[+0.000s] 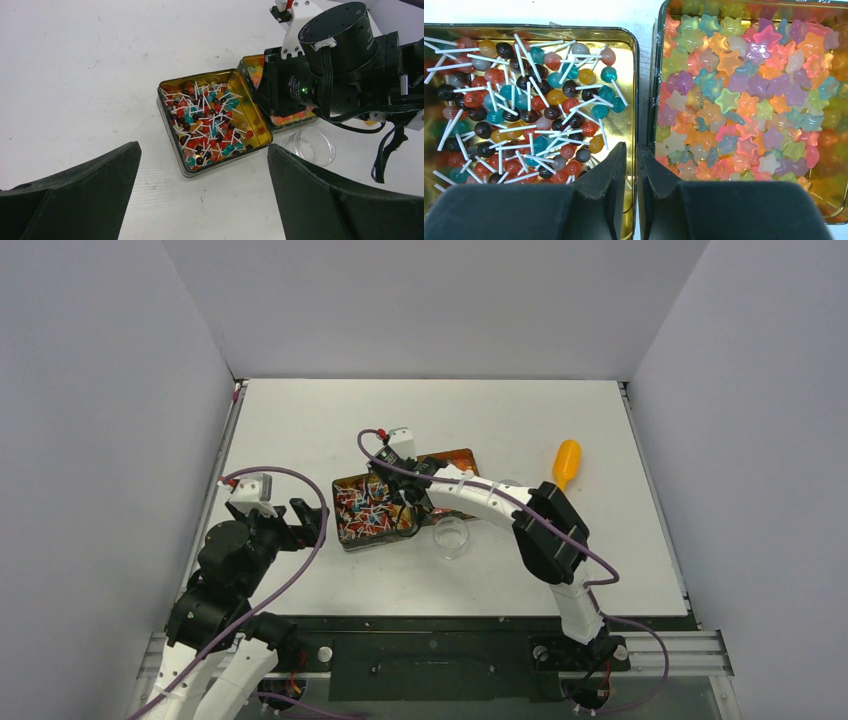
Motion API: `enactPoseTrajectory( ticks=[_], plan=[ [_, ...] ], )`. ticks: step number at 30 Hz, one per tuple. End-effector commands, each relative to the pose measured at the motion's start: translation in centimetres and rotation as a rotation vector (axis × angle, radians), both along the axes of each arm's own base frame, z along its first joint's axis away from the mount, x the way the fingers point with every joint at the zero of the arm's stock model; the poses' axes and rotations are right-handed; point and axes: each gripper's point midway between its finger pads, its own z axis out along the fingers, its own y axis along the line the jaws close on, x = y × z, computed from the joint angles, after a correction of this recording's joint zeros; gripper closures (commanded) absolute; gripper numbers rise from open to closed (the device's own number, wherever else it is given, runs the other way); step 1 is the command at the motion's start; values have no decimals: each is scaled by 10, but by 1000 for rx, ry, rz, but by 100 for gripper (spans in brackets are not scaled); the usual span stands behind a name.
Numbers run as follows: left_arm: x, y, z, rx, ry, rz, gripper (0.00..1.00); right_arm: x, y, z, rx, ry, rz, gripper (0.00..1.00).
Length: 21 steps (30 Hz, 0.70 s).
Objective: Pack the candies
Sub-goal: Move the storage box to the center of the board.
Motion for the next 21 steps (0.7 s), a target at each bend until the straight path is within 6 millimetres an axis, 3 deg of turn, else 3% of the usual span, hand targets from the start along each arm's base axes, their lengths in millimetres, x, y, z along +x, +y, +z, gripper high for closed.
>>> enactPoseTrajectory(
  ticks=[1, 6, 12, 13, 14, 16, 21],
  plan=[
    [3, -1, 12, -24, -37, 4, 4, 8, -4, 41, 50, -76, -21, 88],
    [2, -1, 12, -26, -41, 2, 4, 1, -29, 59, 53, -101, -52, 84],
    [2, -2, 12, -28, -41, -5, 4, -13, -74, 97, 75, -163, -111, 76],
    [2, -2, 13, -28, -41, -6, 4, -16, -85, 91, 54, -156, -125, 75],
    [2, -2, 13, -28, -41, -6, 4, -18, -91, 102, 76, -173, -136, 73],
    [2, -2, 12, -29, -42, -6, 4, -21, -109, 106, 78, -177, -168, 70],
    [1, -2, 14, -33, -49, -8, 4, -25, -163, 101, 52, -164, -264, 63]
  ],
)
